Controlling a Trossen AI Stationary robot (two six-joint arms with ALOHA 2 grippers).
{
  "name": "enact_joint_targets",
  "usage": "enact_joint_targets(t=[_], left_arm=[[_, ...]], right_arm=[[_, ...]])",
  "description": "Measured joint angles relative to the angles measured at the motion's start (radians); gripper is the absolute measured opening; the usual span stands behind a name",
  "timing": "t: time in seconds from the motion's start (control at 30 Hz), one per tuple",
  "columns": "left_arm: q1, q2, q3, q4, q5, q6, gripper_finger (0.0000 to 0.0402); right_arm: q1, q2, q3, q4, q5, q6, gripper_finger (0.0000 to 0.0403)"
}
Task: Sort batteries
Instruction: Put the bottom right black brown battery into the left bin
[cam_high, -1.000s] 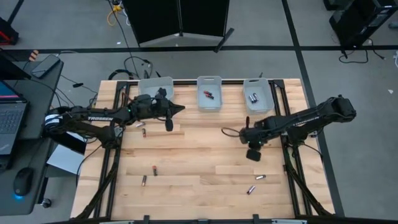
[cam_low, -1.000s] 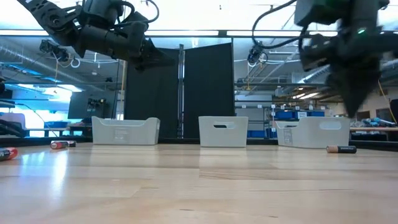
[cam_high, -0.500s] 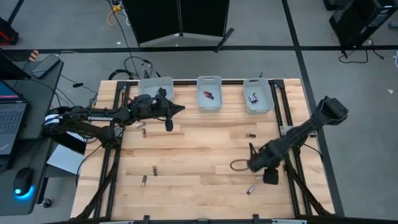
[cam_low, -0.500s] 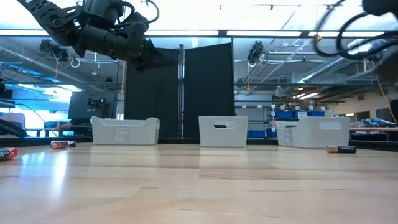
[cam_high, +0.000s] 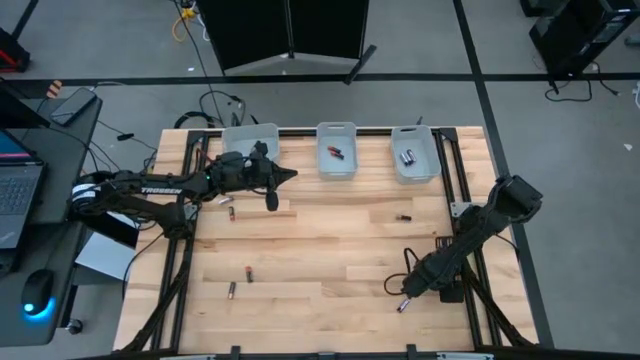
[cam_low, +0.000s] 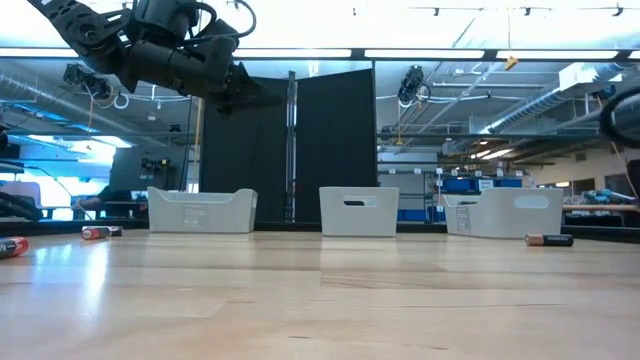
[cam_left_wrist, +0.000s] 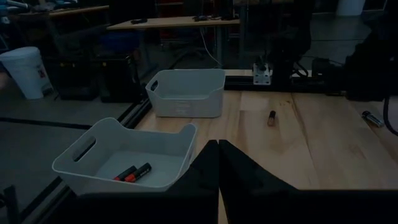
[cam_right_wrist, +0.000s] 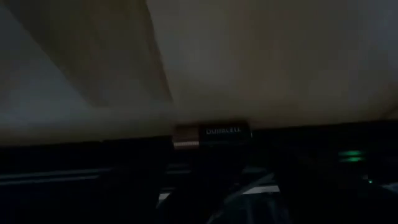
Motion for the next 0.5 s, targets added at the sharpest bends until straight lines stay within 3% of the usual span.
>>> enact_joint_targets(t=[0.5], left_arm=[[0.000,0.000,0.000,-0.012,0.000,0.000,0.0008]], right_arm=[[0.041,0.020,-0.108,0.131,-0.054,-0.028,0.0295]])
